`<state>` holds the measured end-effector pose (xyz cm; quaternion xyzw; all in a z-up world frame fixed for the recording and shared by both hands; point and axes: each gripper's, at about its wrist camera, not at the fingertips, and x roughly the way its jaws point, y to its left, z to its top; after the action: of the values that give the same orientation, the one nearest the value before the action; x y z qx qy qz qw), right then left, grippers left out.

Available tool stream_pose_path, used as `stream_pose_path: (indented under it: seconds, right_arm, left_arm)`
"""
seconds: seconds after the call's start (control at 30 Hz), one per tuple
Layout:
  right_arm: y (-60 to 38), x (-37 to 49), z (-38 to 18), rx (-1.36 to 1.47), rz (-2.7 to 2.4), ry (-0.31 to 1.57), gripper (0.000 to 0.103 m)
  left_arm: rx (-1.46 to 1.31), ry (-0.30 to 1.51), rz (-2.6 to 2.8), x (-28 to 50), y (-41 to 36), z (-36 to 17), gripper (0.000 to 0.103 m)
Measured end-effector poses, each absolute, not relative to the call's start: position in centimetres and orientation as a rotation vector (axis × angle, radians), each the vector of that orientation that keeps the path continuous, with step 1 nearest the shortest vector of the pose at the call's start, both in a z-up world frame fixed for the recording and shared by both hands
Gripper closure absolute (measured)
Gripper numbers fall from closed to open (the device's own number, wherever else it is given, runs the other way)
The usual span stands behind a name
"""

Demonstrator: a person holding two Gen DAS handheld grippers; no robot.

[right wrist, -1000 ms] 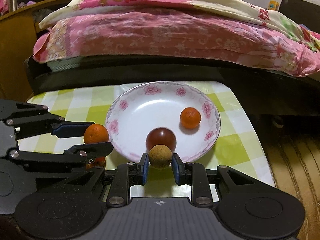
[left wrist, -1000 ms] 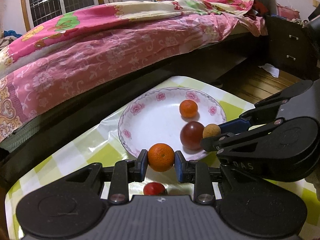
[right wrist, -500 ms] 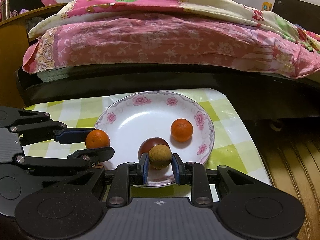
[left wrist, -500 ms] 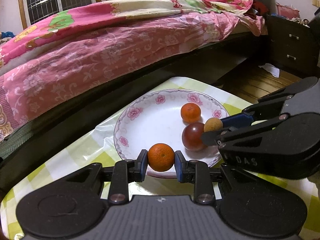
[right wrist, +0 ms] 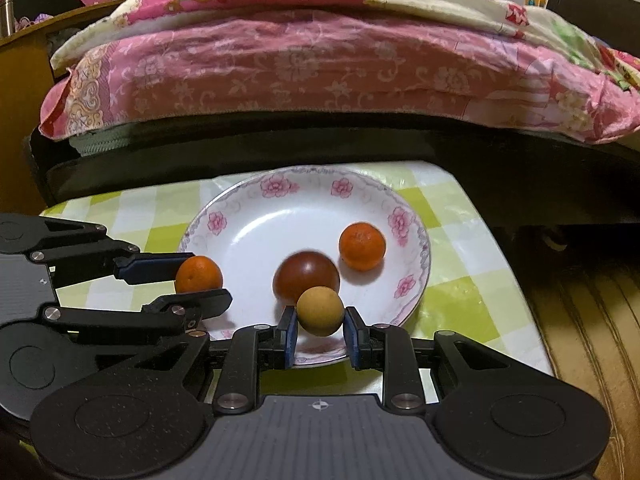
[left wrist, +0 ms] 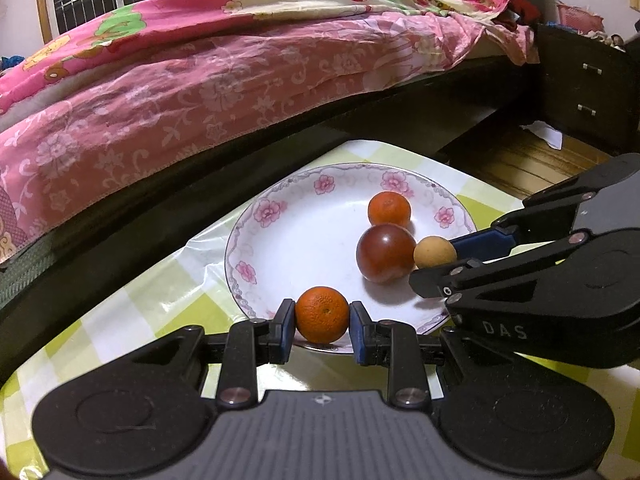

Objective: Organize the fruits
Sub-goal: 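Carry the tangerine and longan over the plate and open both grippers, then withdraw both grippers from the plate toward the remaining fruits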

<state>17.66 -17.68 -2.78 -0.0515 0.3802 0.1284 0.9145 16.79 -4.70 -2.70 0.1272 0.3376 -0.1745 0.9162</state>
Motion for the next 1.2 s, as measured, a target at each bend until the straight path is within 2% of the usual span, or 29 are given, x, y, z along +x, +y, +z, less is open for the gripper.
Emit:
stream_pose_path:
  seconds: [0.53,0.87,1.2]
  right_arm:
    - [-17.6,18.3,-3.4,-0.108,0.274,0.775,0.077]
    - [-18.0,18.2,-2.8,-0.099,0.264,0.763,0.072]
    - [-18.1,17.4,-1.7,-0.087,0.277,0.726,0.072]
  left_arm:
    - [0.252,0.693,-0.341,16.9,-4.6,-2.7,0.065]
    - [0.247,0.675,-0.333,16.6,-4.5,-2.2,0.06]
    - [0.237,0.654,-0.331,15.8,-4.0,-1.0,0.055]
